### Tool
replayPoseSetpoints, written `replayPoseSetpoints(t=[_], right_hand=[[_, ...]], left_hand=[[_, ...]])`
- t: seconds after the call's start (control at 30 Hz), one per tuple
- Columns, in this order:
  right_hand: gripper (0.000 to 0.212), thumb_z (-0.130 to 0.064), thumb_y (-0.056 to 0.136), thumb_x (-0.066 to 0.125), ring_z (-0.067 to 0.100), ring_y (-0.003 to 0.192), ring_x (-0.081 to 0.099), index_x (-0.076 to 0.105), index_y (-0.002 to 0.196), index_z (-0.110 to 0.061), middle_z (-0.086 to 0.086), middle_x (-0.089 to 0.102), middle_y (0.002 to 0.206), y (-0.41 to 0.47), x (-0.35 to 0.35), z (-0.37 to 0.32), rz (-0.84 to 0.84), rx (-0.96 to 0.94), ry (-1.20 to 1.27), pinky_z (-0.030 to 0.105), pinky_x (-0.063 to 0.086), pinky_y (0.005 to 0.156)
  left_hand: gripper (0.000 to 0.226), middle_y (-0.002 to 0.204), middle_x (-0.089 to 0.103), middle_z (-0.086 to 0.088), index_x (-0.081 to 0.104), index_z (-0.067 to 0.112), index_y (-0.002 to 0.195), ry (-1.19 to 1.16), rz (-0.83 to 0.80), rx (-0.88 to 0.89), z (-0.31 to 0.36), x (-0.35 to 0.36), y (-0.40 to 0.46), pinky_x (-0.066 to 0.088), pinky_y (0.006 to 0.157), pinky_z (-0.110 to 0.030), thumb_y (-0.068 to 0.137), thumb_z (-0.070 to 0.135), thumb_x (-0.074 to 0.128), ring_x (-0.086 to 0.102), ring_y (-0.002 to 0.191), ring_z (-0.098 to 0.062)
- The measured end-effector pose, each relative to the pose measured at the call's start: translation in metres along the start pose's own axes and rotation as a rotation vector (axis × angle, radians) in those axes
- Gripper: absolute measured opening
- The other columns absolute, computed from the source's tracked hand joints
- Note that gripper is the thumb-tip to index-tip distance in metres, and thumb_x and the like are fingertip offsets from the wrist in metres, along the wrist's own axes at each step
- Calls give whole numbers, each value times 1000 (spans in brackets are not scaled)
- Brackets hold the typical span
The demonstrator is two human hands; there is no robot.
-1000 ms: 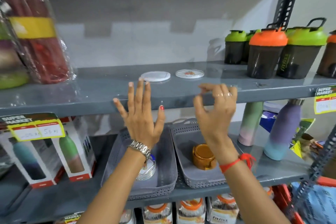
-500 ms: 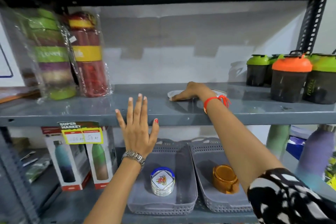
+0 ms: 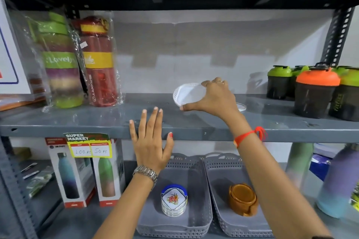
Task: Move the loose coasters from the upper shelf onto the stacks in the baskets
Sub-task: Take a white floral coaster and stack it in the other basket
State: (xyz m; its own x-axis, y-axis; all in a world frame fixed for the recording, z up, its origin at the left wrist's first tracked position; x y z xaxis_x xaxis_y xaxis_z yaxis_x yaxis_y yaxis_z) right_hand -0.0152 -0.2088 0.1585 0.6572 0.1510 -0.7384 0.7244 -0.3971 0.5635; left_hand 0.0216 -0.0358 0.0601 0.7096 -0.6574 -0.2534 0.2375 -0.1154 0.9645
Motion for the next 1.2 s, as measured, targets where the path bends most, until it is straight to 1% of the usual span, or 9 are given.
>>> replayPoseSetpoints(t=[0.1,0.3,0.53,0.67,0.73,0.8,0.87,1.0,1.2], right_hand=[[97,-70,48,75,24,119,39,52,127,-20,4,47,121,-35,-33,-21,214,-91,1,31,42,77],[100,-77,53,60,20,104,36,52,129,-13,11,51,118,-102,-83,-44,656,-209,86,36,46,77],[97,-73,61,64,31,103,49,54,130,-5,17,55,117,-135,-93,-56,801,-238,98,38,40,87],[101,-74,54,66,16,113,41,47,136,-17,3,45,120,-129,-75,-46,628,-167,350,30,43,93],[101,-69,47,70,8,118,43,43,137,-30,-9,43,121,-124,-59,-37,440,-67,676,20,40,96],[94,-59,45,72,3,109,56,45,131,-35,-11,57,114,-120,-41,-32,244,17,1102,17,46,89],[84,-52,45,69,6,100,66,52,125,-32,-8,70,105,-118,-22,-31,33,121,1499,22,51,84],[80,-56,56,70,29,106,67,59,127,-21,13,67,122,-128,-1,-52,-400,208,1992,40,53,91],[72,-63,79,51,31,111,58,60,128,-11,24,57,129,-140,-1,-70,-776,177,2237,40,49,97]], left_hand=[[57,142,43,-7,40,9,137,-18,8,1,0,0,0,5,115,-47,88,38,35,28,136,-26],[57,141,43,-5,40,11,136,6,15,-11,-1,2,0,7,115,-48,91,43,30,30,136,-26],[57,140,42,-7,40,8,133,-32,39,3,-1,0,-2,5,116,-47,86,40,37,21,140,-19],[60,141,37,-5,37,8,135,-43,35,3,0,-1,-3,5,116,-46,85,41,37,28,136,-26],[57,142,38,-5,37,9,135,-50,45,1,0,-2,-3,6,116,-46,88,41,36,27,137,-25],[56,142,41,-5,37,10,136,-56,39,-11,0,-2,-2,6,116,-46,91,42,32,27,137,-25],[56,141,44,-6,37,11,137,-54,6,-27,-1,-1,-1,4,116,-44,93,44,27,28,136,-26],[59,141,44,-7,41,8,136,-37,-32,-9,-1,3,-2,6,115,-47,91,44,28,28,136,-27],[64,143,35,-4,35,9,137,-26,-43,-21,-3,5,-3,9,114,-51,93,51,15,12,142,-16]])
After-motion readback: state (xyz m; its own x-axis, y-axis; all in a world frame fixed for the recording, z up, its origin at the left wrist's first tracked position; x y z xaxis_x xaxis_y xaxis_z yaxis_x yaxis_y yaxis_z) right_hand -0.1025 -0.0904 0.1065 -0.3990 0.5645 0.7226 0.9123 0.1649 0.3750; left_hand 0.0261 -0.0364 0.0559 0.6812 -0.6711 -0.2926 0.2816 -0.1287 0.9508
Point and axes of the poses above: each hand's wrist, its own y-axis towards the middle knuckle, its own x-axis out of the palm, z = x × y, the point moved 9 cm from there along y, towards the middle knuckle
